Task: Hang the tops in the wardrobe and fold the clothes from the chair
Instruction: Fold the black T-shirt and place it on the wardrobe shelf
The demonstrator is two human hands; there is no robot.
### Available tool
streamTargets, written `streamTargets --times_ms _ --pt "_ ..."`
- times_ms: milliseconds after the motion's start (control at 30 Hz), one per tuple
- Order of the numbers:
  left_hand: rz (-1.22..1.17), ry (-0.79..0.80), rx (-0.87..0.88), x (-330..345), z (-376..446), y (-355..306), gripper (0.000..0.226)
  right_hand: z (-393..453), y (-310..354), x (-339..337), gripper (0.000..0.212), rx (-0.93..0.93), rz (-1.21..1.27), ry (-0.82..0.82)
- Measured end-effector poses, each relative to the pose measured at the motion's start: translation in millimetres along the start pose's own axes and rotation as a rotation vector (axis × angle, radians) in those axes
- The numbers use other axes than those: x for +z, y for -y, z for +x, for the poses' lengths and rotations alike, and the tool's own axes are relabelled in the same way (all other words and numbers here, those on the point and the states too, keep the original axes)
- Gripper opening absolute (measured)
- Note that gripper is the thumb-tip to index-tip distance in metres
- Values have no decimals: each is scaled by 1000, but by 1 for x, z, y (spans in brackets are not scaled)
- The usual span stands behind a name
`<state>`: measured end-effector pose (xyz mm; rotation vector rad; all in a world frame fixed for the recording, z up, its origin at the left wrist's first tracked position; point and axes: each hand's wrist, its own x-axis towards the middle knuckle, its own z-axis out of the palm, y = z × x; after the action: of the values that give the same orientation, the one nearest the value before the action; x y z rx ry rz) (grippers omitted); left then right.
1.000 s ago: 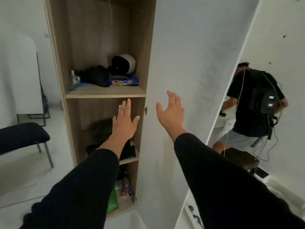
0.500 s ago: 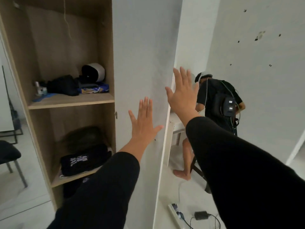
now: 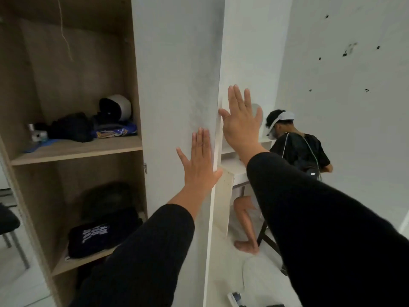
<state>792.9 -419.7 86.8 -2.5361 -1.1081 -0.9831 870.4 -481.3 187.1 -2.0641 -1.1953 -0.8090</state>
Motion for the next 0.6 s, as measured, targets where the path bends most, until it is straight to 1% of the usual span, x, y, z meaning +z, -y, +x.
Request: streamTargets --times_ms 67,167,333,400,433,533,600 --pt "-27 -14 -21 2 3 -3 110 8 -3 5 52 -64 90 -9" --pt "-53 -9 -7 5 5 1 109 20 -5 10 52 -166 198 -41" --pt "-9 -38 -23 7 -6 13 104 26 3 16 57 -287 368 -68" --pt "18 -66 -24 2 -14 22 103 25 16 21 66 -317 445 -60" --pt "28 -78 -21 -2 -19 30 102 25 24 23 67 -328 477 -54" --pt "67 -95 -14 -17 -34 56 99 21 52 28 58 -377 560 -61" --pt "80 -104 -15 -28 -45 78 96 17 74 30 57 -434 615 -66"
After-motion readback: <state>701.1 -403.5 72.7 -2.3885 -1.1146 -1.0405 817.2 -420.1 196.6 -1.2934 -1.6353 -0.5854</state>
